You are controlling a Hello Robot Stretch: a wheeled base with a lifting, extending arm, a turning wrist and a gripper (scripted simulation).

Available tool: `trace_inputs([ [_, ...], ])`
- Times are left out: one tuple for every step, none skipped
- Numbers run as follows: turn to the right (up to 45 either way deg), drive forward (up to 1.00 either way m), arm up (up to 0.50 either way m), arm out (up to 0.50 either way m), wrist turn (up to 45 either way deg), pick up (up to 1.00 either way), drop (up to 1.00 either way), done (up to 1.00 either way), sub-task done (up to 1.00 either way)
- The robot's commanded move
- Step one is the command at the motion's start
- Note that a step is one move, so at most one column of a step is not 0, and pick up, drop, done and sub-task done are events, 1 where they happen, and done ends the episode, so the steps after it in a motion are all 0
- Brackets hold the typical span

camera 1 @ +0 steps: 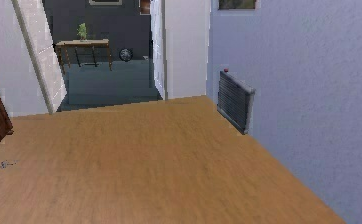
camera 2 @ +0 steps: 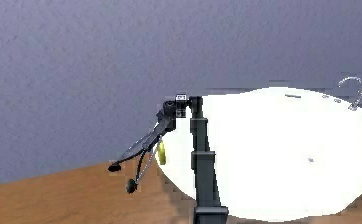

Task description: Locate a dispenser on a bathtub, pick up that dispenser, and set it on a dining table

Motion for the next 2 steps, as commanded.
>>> trace_inputs([
  [0.0, 0.0, 0.0, 0.0, 45.0, 0.0, 0.0, 0.0, 0.0],
  [0.0, 0.0, 0.0, 0.0, 45.0, 0.0, 0.0, 0.0, 0.0],
])
